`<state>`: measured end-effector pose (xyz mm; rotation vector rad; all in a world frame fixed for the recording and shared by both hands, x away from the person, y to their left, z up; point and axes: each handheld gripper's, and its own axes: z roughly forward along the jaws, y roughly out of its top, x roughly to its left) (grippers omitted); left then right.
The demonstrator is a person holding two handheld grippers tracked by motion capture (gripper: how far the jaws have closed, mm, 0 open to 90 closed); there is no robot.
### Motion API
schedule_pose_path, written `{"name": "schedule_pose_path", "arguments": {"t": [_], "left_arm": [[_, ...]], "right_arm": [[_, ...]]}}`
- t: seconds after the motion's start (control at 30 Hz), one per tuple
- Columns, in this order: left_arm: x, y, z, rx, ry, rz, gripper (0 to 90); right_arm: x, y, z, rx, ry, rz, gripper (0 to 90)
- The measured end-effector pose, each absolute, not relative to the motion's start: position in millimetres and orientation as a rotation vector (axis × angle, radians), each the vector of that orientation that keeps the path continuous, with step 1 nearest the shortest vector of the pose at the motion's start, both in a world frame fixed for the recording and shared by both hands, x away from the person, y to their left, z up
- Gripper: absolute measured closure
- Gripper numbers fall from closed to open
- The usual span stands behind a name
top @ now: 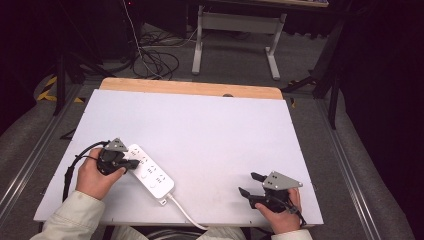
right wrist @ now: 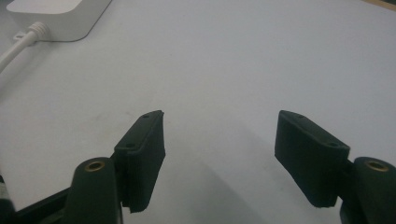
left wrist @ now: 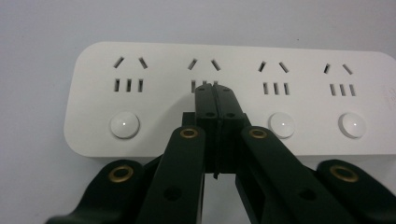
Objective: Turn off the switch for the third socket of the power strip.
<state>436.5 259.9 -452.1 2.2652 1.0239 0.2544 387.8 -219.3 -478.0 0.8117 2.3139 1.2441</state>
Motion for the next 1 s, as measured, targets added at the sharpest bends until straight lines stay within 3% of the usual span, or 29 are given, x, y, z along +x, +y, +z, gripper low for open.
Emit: {"name": "schedule_pose_path", "arguments": {"t": [1.0], "left_arm": [[437.6,258.0,-451.0,2.288,1.040,0.255,90.0]], "right_arm": [[386.9,-218.6,-477.7,0.805,2.317,1.244,33.5]]}}
